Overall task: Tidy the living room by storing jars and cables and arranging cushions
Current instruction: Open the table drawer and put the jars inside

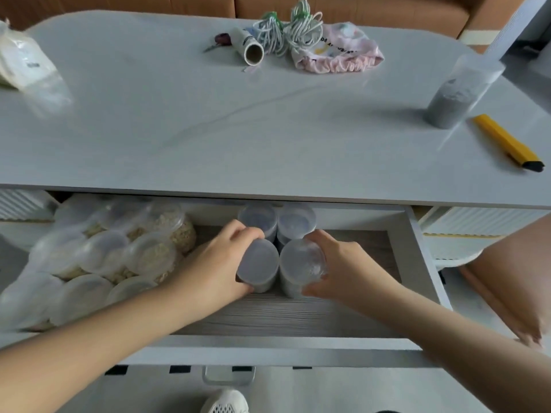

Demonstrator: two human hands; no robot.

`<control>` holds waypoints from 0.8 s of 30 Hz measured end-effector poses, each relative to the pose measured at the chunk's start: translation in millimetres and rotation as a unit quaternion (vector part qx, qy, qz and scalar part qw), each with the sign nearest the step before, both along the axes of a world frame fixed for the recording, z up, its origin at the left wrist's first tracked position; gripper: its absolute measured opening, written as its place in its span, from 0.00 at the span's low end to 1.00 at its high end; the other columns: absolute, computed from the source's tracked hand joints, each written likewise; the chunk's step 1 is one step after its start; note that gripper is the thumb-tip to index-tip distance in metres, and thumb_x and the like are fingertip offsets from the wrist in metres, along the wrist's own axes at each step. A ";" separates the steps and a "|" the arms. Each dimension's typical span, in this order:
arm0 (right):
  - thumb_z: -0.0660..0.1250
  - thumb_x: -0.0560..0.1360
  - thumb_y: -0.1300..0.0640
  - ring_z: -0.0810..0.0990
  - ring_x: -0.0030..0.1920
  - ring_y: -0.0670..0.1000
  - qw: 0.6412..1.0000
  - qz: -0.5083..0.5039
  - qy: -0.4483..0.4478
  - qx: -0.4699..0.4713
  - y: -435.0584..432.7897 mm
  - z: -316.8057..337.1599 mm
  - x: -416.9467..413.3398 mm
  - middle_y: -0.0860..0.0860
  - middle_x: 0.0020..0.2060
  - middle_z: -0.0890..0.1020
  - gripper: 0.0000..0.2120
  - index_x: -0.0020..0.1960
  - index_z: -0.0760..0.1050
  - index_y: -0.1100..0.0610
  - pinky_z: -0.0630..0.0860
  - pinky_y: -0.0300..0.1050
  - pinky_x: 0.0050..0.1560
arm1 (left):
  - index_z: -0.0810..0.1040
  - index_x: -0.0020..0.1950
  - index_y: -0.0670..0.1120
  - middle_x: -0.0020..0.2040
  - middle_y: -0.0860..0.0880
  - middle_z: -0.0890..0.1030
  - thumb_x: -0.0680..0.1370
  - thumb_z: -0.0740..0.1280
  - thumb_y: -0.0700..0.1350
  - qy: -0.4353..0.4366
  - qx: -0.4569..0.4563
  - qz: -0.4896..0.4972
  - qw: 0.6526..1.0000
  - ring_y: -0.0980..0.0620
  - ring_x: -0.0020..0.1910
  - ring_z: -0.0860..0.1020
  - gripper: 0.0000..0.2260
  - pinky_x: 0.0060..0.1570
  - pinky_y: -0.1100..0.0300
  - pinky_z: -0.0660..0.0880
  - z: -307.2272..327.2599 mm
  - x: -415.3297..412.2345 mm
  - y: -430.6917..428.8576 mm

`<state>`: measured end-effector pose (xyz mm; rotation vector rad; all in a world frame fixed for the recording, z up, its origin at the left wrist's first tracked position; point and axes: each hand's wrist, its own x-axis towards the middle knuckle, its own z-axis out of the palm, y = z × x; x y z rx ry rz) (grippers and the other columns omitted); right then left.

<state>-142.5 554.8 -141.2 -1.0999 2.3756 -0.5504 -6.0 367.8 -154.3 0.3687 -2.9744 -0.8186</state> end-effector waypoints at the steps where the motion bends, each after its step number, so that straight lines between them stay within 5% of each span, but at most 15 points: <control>1: 0.77 0.65 0.52 0.77 0.41 0.49 1.000 0.003 0.011 0.005 -1.4 -3.5 -0.5 0.46 0.44 0.76 0.33 0.65 0.65 0.48 0.73 0.39 0.40 | 0.65 0.65 0.59 0.59 0.61 0.65 0.68 0.77 0.48 -0.007 -0.013 0.001 1.000 0.53 0.54 0.76 0.31 0.51 0.52 0.76 -1.1 -1.0 -0.1; 8: 0.78 0.66 0.49 0.78 0.43 0.56 0.999 0.008 0.034 -0.002 -5.9 -26.5 -8.4 0.54 0.47 0.81 0.32 0.54 0.57 0.51 0.71 0.45 0.38 | 0.58 0.66 0.55 0.59 0.53 0.69 0.70 0.76 0.51 -0.024 -0.118 0.000 0.993 0.49 0.43 0.79 0.33 0.40 0.51 0.78 -4.0 -3.0 -0.8; 13: 0.75 0.68 0.53 0.80 0.48 0.58 0.999 0.004 0.025 0.023 -3.1 -18.6 -12.3 0.56 0.50 0.81 0.31 0.62 0.60 0.56 0.78 0.52 0.46 | 0.55 0.63 0.52 0.58 0.49 0.71 0.67 0.76 0.58 -0.069 -0.186 0.015 0.980 0.47 0.39 0.79 0.37 0.34 0.53 0.77 15.1 -3.0 2.4; 17: 0.64 0.73 0.61 0.81 0.46 0.54 0.996 -0.029 0.069 0.046 16.6 20.2 -26.8 0.51 0.45 0.82 0.18 0.63 0.70 0.53 0.79 0.50 0.48 | 0.62 0.51 0.55 0.45 0.58 0.73 0.70 0.66 0.67 -0.095 -0.194 0.032 0.976 0.55 0.38 0.75 0.21 0.34 0.57 0.70 64.9 -11.7 9.4; 20: 0.64 0.73 0.59 0.80 0.42 0.51 0.981 -0.129 0.142 -0.039 37.8 56.9 -53.4 0.45 0.38 0.82 0.08 0.50 0.78 0.50 0.78 0.48 0.45 | 0.68 0.43 0.54 0.35 0.56 0.76 0.72 0.65 0.63 -0.010 -0.153 0.027 0.988 0.54 0.36 0.75 0.15 0.37 0.57 0.73 103.4 -44.4 20.5; 24: 0.65 0.74 0.55 0.79 0.48 0.55 0.928 -0.259 0.259 -0.060 65.6 79.2 -118.0 0.50 0.48 0.81 0.08 0.52 0.77 0.51 0.77 0.49 0.47 | 0.71 0.53 0.51 0.43 0.55 0.78 0.74 0.69 0.54 0.125 -0.041 -0.019 0.991 0.51 0.42 0.76 0.12 0.43 0.55 0.74 125.5 -136.0 51.8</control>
